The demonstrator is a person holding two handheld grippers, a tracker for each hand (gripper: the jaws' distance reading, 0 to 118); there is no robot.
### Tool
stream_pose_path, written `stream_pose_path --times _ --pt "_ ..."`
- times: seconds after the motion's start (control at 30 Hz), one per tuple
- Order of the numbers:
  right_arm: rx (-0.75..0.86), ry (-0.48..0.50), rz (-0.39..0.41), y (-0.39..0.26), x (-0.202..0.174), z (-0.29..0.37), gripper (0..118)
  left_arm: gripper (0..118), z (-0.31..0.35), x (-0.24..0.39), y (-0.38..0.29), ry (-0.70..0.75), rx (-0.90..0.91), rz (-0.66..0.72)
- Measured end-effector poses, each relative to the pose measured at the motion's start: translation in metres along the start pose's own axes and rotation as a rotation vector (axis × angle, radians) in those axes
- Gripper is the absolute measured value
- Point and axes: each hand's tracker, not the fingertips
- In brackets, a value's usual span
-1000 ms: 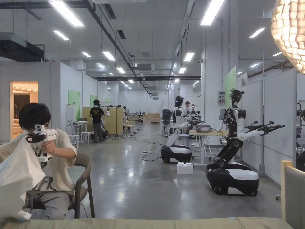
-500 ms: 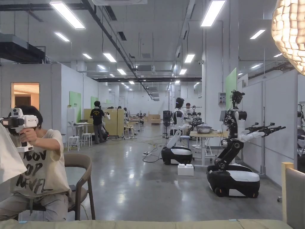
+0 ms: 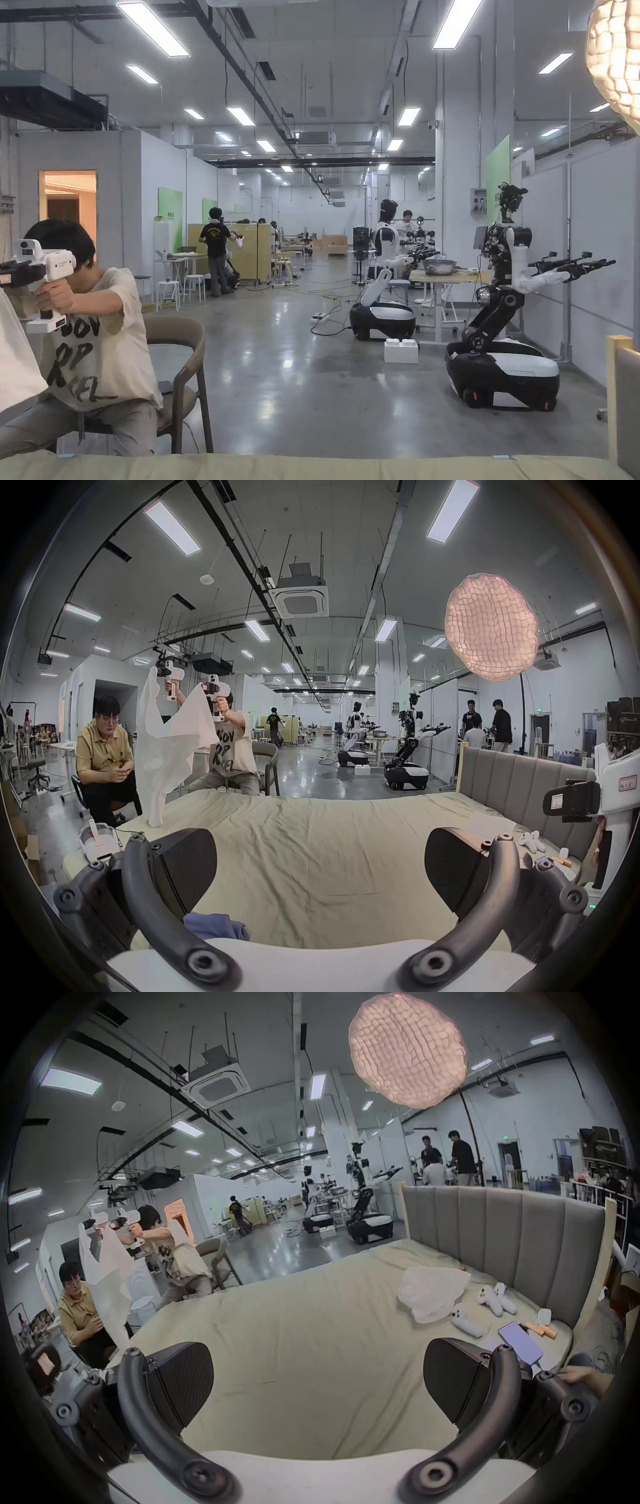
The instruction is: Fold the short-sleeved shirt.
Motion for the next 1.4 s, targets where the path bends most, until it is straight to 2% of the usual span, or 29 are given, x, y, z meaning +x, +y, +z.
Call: stream_pose_path --times 0.07,0.17,0.3,0.47,0.67,0.83,0.93,1.1,1.17,1.3,1.4 --pt "0.023 0.051 -0.022 -0.001 -0.003 0.003 118 118 0.000 0.000 0.000 -0.009 -0.002 -0.009" --pt "-0.004 0.026 -0.053 0.003 -0.007 0.003 118 118 0.003 0.002 0.001 -0.008 0.006 -0.017" --pt "-0.003 0.000 -0.020 0.001 -0.006 0.000 118 118 0.005 0.001 0.002 -0.017 0.013 -0.011" --pt "-0.007 -0.001 -0.020 -0.004 -0.001 0.000 118 118 0.003 -0.001 0.002 -0.014 0.007 0.005" --pt "0.003 -0.031 0.051 -0.005 -0.006 0.000 118 118 0.001 0.003 0.002 -0.026 0.006 -0.003" --pt "0.017 -0.041 0.034 -0.009 -0.007 -0.002 118 118 0.001 0.004 0.000 -0.037 -0.006 -0.012" --pt "-0.068 0.027 0.157 -0.013 -0.014 -0.001 118 118 0.000 0.005 -0.001 -0.032 -0.010 -0.010" --pt "0.139 0.215 0.292 -0.024 -0.014 0.007 118 118 -0.002 0.006 0.000 -0.030 -0.012 -0.012" --pt "0.159 0.232 0.291 -0.022 -0.013 0.011 118 118 -0.002 0.007 0.001 -0.019 -0.004 -0.012" --pt "0.218 0.188 0.251 -0.021 -0.012 0.013 118 118 -0.004 0.006 -0.001 -0.027 0.002 0.016" --pt "0.199 0.188 0.238 -0.015 -0.007 0.009 118 118 -0.005 0.007 -0.001 -0.030 -0.001 0.017"
